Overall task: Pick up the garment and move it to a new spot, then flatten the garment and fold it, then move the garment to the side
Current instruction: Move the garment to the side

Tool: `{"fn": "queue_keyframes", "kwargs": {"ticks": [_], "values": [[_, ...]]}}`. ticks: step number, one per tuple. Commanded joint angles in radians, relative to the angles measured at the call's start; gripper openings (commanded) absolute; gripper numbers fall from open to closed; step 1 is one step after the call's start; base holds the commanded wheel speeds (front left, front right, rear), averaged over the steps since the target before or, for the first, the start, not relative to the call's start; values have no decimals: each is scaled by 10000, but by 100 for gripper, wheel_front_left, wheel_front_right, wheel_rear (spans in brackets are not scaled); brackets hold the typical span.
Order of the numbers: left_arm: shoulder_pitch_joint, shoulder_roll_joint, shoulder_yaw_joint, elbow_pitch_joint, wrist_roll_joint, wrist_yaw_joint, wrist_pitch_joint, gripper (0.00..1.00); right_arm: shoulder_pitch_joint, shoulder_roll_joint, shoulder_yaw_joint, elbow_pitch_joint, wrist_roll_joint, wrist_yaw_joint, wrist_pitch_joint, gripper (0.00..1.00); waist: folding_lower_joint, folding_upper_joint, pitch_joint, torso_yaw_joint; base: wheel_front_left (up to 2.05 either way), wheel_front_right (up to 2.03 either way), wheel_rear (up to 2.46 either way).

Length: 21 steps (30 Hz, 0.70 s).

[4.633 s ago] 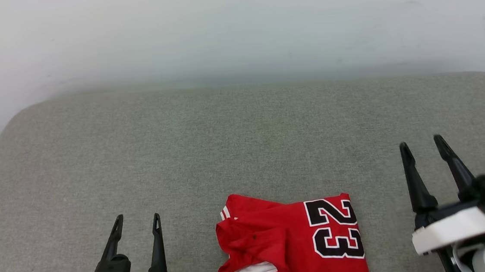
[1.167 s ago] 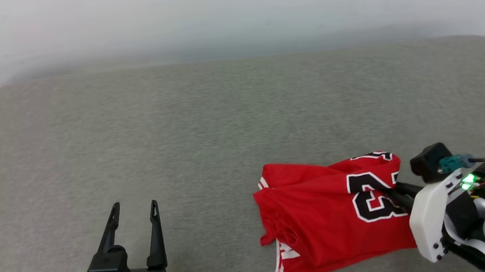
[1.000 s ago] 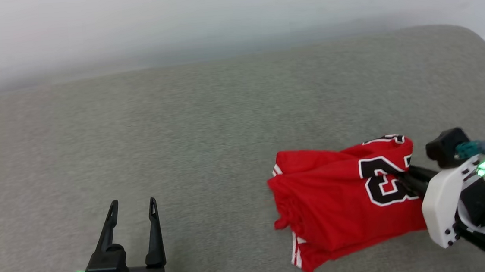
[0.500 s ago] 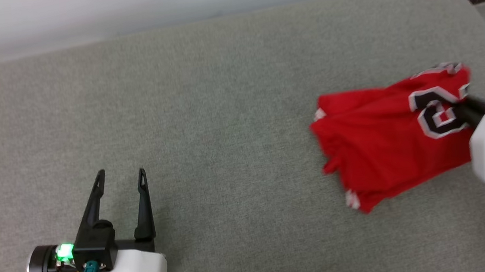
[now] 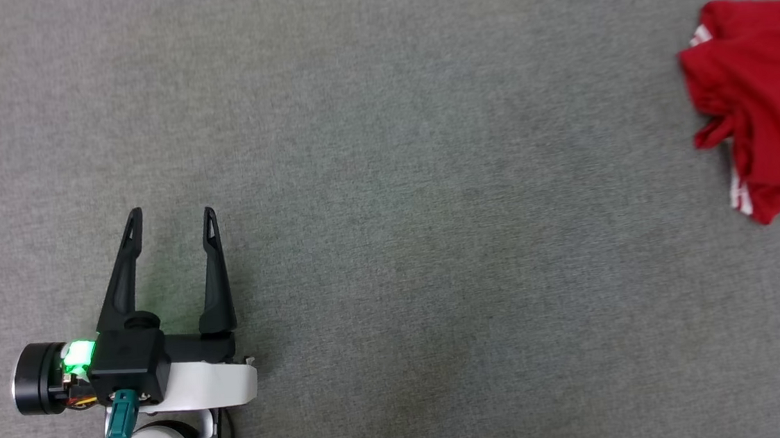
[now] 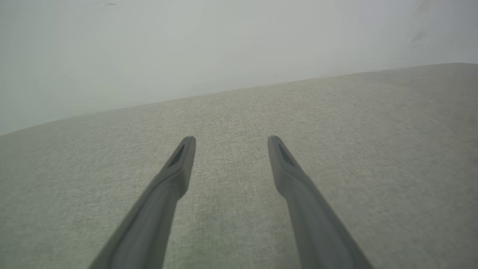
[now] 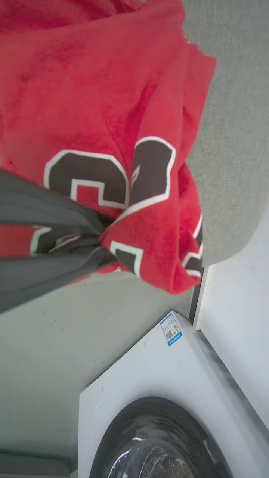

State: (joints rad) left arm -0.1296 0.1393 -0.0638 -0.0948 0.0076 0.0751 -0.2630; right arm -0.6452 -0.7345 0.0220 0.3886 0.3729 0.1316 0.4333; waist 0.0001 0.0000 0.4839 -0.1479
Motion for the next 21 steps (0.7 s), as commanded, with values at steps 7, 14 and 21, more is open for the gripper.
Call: {"fn": "queue_keyframes", "kwargs": {"ticks": [7,14,21], "values": [[-252,89,-44,-357,26,175,-22,100,-657,-81,-994,873,-734,-19,197,0,-1,0,673,355,0,0,0],[-305,62,-147,-325,-17,242,-22,100,-739,420,-1661,1452,-1384,-18,251,100,-1,0,462,537,0,0,0],[191,-46,-221,-29,-149,328,-22,100,-120,849,-2092,1313,-1861,-18,-541,100,-1,0,-635,648,0,0,0]]}}
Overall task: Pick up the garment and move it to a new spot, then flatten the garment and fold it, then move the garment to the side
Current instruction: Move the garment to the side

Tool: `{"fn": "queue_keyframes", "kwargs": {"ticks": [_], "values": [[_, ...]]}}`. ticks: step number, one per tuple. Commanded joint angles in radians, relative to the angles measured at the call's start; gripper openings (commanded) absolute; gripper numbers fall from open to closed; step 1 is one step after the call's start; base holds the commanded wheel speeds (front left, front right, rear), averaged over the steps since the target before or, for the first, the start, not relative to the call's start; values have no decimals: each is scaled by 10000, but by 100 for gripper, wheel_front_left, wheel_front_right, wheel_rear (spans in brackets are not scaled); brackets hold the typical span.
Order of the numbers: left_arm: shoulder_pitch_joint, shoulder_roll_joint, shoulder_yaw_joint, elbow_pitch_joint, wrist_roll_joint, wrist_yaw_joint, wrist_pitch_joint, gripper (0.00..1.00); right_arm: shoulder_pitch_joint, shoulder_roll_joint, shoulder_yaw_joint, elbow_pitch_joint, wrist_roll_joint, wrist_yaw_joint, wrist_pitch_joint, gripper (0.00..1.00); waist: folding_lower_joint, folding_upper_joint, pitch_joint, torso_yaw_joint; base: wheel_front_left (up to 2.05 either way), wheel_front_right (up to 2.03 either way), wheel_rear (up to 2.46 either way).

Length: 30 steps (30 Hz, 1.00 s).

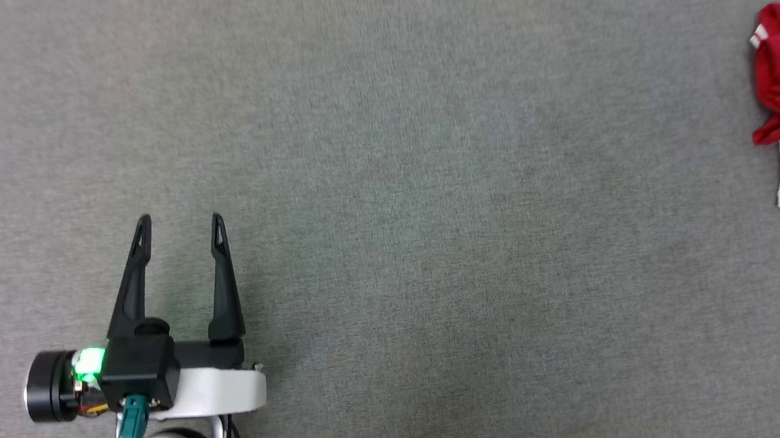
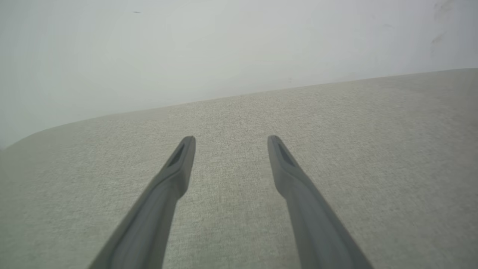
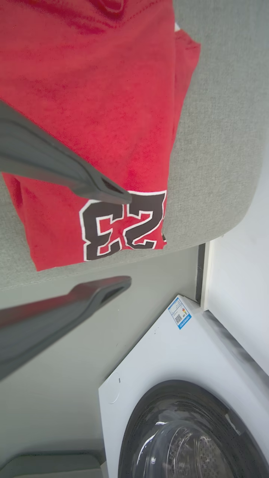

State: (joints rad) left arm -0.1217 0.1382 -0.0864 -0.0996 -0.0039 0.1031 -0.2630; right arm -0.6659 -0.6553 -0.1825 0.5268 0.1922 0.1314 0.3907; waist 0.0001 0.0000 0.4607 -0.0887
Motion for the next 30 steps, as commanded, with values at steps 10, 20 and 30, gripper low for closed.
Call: {"fn": "queue_keyframes", "kwargs": {"ticks": [10,20,30], "values": [[1157,-99,143,438,-269,8,-22,100,1739,1621,244,-3041,-184,-16,-3681,100,-1,0,-2226,262,0,0,0],[1591,-260,241,807,-443,-127,-22,100,3652,3412,648,-4930,-443,-14,-5589,100,-1,0,-3079,697,0,0,0],[1936,-394,319,1186,-489,-279,-22,100,5696,5009,1314,-5287,-394,-16,-6191,100,-1,0,-3830,958,0,0,0]]}}
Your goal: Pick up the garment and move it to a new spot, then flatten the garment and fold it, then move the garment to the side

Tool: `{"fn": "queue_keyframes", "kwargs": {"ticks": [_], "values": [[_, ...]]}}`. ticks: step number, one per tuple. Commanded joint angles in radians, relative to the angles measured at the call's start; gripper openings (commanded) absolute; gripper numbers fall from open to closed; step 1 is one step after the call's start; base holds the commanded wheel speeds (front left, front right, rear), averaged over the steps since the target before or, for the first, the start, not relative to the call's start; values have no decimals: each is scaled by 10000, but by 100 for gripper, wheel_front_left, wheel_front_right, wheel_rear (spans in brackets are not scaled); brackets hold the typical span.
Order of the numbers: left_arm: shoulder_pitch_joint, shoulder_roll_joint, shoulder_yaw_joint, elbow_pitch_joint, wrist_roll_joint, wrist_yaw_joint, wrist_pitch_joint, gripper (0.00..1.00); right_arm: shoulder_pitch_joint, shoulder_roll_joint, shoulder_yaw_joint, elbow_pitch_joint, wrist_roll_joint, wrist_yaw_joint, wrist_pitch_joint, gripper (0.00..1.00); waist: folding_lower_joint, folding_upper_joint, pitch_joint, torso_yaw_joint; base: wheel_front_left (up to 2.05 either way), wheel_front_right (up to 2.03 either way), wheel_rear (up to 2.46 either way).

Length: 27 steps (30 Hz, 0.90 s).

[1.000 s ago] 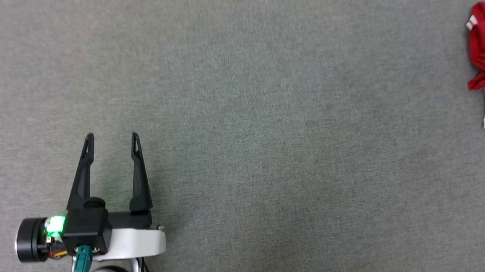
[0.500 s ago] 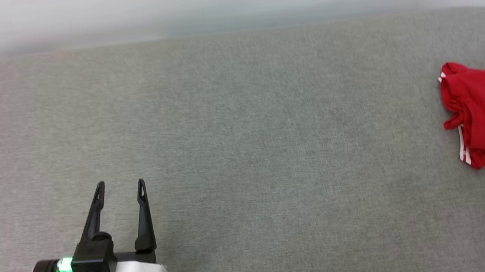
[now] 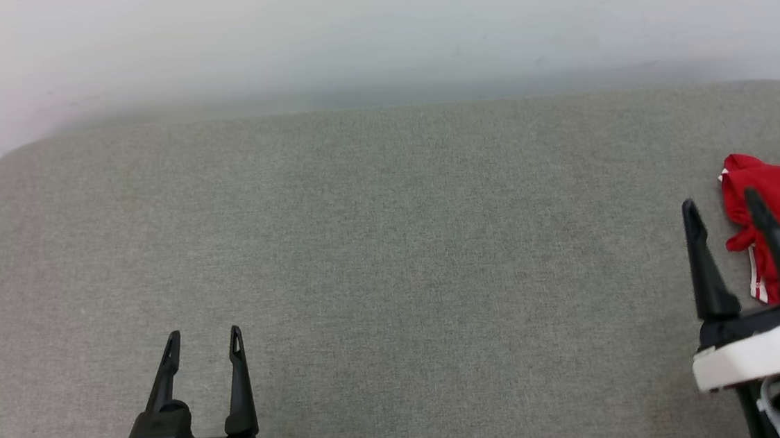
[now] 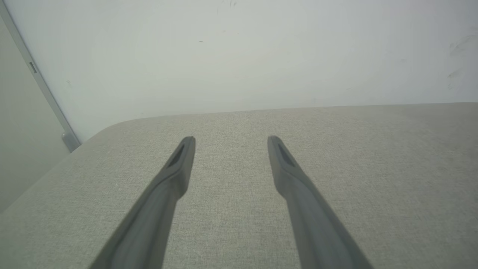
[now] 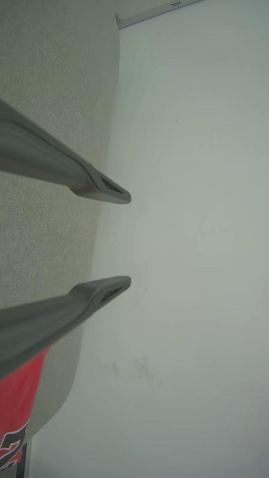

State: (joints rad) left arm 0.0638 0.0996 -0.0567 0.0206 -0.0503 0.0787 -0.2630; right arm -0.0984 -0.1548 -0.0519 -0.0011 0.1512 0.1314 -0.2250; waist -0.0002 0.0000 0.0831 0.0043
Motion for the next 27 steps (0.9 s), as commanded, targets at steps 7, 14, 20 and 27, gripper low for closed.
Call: {"fn": "queue_keyframes", "kwargs": {"ticks": [7,14,20,27], "values": [[331,-65,58,75,-49,-166,-22,100,1040,552,170,281,69,-14,-208,100,2,0,-443,58,0,0,0],[555,-120,120,145,-134,-328,-21,100,1856,893,67,206,58,-14,-301,100,2,0,-746,83,0,0,0],[745,-187,138,202,-173,-458,-21,100,2219,1003,50,74,-5,-14,-231,100,2,0,-868,73,0,0,0],[761,-226,181,342,-172,-604,-21,100,2337,1048,23,39,-64,-14,-127,100,2,0,-931,87,0,0,0]]}}
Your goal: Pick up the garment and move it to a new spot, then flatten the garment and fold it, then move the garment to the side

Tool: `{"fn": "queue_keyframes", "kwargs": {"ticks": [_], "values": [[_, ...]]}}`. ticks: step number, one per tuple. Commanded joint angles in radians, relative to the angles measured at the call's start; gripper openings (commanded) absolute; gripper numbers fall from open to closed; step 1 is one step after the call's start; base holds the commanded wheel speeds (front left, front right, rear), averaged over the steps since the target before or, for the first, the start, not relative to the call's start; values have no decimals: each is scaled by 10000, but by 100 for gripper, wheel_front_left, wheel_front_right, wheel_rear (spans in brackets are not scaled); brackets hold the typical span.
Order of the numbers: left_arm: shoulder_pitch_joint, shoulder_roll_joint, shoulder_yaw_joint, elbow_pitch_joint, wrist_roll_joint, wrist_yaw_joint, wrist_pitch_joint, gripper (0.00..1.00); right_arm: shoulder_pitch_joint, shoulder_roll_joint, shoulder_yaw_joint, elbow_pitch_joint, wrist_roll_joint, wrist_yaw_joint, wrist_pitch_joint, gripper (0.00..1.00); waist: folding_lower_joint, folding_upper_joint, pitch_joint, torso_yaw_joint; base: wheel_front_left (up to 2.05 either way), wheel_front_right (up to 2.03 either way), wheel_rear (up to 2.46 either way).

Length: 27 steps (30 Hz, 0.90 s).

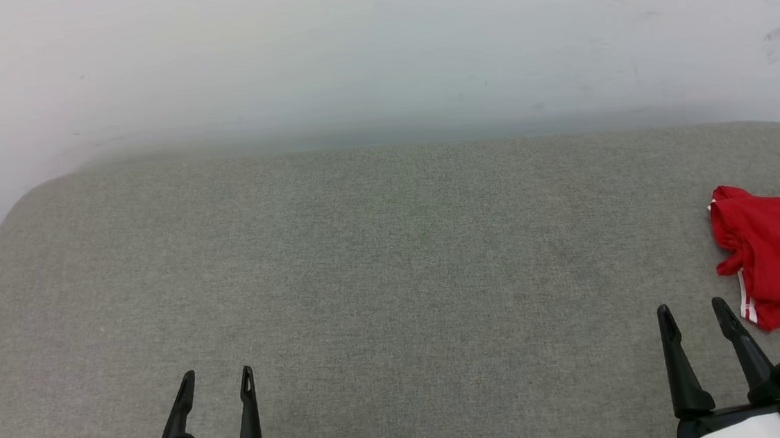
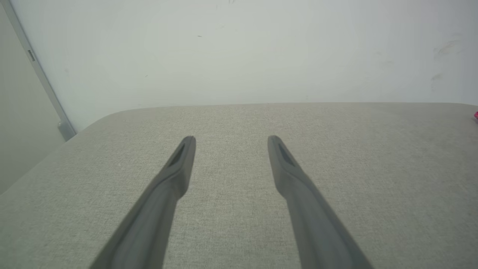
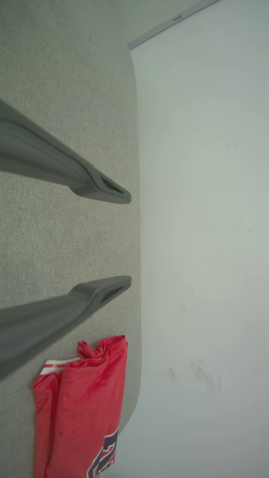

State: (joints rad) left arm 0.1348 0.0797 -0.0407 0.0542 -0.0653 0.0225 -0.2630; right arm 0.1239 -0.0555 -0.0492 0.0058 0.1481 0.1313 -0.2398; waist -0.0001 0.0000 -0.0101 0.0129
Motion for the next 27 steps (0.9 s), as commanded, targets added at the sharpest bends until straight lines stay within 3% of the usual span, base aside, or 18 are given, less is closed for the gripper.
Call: {"fn": "queue_keyframes", "kwargs": {"ticks": [1,6,27], "values": [[0,-1,7,4,-4,-13,1,0,1,0,6,4,4,0,2,0,1,0,0,0,0,0,0],[85,-9,-23,470,-72,-30,69,0,81,2,38,428,80,2,49,0,1,0,-3,1,0,0,0],[-622,-84,412,849,-4211,-439,1069,0,-583,-165,82,929,4197,0,804,0,1,0,20,-21,0,0,0]]}}
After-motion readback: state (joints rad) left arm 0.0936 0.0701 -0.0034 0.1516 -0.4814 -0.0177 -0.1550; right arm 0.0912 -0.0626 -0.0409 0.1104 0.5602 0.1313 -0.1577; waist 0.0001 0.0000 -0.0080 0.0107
